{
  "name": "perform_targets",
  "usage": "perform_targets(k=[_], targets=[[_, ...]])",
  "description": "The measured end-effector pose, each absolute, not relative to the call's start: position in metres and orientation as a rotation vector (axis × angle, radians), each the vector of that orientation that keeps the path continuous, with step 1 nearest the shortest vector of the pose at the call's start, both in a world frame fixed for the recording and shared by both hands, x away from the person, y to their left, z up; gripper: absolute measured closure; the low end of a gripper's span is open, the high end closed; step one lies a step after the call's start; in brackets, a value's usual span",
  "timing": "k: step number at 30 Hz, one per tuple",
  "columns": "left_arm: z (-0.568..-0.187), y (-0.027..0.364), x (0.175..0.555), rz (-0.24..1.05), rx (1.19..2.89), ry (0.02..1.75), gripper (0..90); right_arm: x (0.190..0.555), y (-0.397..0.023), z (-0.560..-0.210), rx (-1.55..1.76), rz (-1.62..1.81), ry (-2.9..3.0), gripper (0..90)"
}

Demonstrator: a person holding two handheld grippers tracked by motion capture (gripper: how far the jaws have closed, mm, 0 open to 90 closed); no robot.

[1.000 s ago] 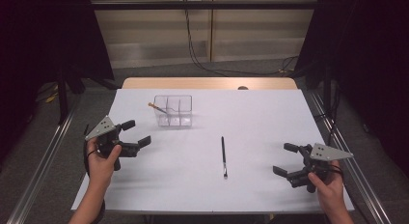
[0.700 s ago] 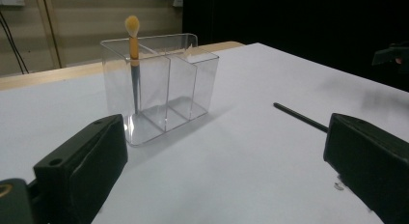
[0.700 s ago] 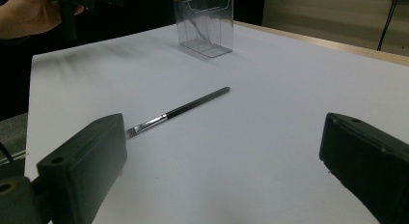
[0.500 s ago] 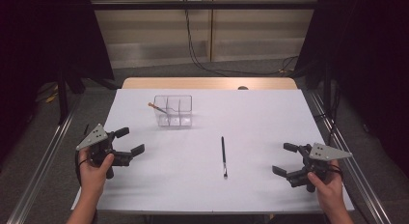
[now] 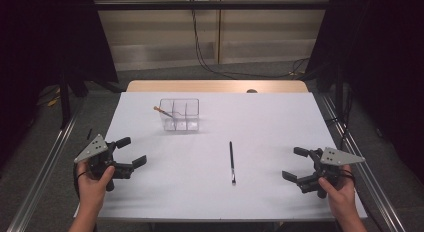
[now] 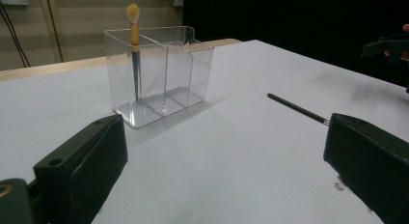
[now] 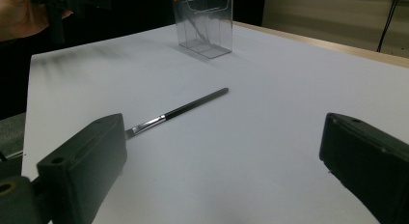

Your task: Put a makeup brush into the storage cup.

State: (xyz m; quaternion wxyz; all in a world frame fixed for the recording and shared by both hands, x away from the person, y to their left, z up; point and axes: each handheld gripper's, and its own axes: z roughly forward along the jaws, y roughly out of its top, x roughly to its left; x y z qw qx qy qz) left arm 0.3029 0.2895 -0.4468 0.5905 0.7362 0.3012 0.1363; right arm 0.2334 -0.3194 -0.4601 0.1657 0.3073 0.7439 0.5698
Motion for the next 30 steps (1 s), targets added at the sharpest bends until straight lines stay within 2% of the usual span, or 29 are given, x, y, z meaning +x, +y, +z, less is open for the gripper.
perform_targets(k=[30], targets=[[-0.4531, 0.2912, 0.2934, 0.301, 1.724, 0.698, 1.7, 0.2372, -0.3167, -0.4590, 0.879, 1.625, 2.104, 2.0]])
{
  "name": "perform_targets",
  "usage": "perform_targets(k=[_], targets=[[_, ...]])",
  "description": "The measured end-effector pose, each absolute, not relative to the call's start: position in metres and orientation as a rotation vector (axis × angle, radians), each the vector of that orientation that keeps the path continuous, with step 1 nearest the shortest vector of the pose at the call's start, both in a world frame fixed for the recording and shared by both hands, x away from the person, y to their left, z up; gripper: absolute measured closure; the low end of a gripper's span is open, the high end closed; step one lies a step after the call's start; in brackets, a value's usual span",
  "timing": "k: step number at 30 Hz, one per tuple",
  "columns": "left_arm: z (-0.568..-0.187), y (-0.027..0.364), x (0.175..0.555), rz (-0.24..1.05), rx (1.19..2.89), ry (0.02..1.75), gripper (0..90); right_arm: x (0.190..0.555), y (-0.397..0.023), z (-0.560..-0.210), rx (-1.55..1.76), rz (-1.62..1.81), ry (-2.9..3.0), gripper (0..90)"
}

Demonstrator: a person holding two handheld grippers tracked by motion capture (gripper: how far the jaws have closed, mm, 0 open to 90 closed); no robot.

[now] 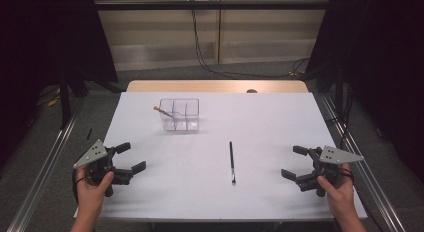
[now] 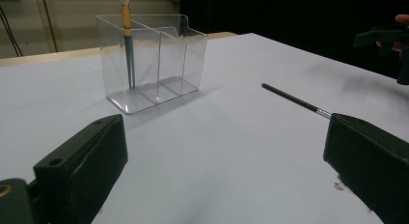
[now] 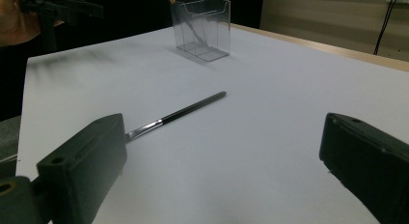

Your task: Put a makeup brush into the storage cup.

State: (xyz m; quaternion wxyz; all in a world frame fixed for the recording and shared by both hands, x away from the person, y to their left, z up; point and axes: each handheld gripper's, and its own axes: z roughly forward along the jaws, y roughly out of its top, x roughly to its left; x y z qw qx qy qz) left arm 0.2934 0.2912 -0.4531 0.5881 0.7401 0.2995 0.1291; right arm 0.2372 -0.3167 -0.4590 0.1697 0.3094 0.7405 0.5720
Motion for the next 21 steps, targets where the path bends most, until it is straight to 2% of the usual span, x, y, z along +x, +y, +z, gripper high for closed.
perform_targets(k=[21], targets=[[-0.453, 0.296, 0.290, 0.306, 1.715, 0.705, 1.7, 0.259, -0.282, -0.455, 0.888, 1.585, 2.149, 2.0]])
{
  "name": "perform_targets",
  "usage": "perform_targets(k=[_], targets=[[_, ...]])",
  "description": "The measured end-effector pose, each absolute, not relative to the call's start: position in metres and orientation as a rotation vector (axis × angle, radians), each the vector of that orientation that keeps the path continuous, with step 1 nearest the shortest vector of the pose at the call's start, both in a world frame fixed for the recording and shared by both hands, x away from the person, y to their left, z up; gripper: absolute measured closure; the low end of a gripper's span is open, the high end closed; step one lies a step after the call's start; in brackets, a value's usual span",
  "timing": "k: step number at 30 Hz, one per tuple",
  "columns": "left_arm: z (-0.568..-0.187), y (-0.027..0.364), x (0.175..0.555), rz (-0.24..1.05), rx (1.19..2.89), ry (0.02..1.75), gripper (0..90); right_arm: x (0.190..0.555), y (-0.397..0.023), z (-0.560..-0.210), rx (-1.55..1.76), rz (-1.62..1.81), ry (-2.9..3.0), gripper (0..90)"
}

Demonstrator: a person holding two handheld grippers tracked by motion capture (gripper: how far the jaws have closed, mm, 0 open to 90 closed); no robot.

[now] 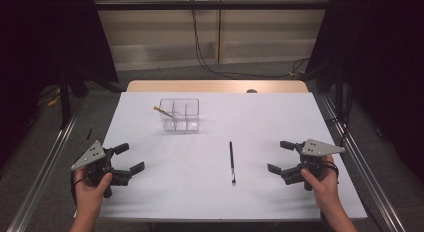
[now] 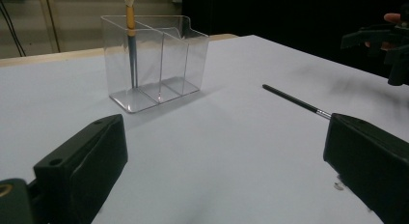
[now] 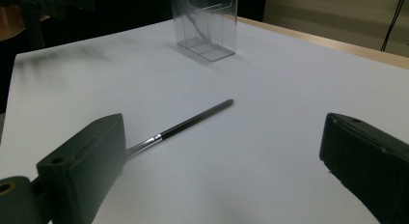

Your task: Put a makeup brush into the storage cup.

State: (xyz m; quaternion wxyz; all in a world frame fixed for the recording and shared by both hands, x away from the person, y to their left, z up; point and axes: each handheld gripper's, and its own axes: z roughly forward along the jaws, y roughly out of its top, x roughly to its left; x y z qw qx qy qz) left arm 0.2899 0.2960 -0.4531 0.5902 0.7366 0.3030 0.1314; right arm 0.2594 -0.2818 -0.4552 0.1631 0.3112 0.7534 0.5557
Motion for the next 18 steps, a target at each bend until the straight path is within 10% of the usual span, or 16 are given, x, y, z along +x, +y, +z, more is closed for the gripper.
perform_targets(k=[18], targets=[[-0.453, 0.295, 0.290, 0.302, 1.713, 0.697, 1.8, 0.278, -0.246, -0.454, 0.870, 1.595, 2.179, 1.9]])
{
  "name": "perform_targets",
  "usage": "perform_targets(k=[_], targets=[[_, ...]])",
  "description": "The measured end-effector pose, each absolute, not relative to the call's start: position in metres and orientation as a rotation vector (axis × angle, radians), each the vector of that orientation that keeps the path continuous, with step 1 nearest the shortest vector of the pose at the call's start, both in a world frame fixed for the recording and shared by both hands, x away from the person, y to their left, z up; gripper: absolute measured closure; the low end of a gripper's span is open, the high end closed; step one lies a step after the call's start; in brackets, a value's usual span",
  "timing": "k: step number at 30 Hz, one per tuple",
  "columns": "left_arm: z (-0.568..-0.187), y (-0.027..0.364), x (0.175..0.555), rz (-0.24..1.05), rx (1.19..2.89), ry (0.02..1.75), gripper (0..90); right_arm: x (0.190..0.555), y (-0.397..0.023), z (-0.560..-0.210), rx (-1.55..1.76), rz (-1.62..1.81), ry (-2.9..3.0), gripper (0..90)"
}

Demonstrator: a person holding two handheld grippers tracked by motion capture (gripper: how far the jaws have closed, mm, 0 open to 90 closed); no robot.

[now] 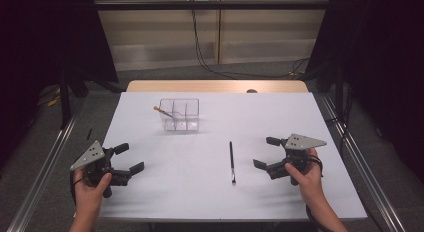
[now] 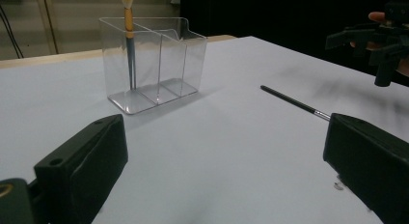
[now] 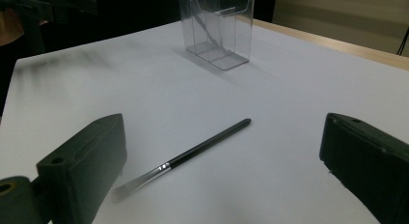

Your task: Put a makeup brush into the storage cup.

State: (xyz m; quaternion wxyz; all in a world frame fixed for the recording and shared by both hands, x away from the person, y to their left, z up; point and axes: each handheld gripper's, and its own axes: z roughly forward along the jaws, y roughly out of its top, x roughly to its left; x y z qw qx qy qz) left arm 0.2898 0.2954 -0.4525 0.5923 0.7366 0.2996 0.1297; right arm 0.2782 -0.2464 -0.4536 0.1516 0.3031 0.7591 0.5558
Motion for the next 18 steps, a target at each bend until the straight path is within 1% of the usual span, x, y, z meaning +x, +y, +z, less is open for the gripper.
perform_targets(k=[18], targets=[[-0.451, 0.292, 0.291, 0.306, 1.719, 0.676, 1.8, 0.295, -0.217, -0.457, 0.953, 1.507, 2.246, 1.9]])
